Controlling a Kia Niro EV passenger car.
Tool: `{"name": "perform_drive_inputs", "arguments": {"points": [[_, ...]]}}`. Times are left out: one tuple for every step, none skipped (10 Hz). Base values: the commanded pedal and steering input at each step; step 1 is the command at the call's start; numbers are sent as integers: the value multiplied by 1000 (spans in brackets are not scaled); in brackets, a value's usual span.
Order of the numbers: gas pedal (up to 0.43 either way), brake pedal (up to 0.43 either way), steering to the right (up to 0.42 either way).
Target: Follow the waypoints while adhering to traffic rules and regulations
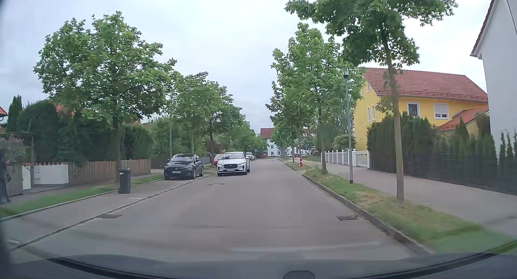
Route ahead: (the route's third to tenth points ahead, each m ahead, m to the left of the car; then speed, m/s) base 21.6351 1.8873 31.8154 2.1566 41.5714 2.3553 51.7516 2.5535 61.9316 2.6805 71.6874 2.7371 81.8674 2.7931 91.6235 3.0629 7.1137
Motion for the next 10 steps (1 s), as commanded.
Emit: {"name": "perform_drive_inputs", "arguments": {"points": [[28, 0, 8], [28, 0, 6], [28, 0, 5], [28, 0, 0], [28, 0, -4], [59, 0, -7], [59, 0, -6], [67, 0, -6], [118, 0, -6], [118, 0, -6]]}}
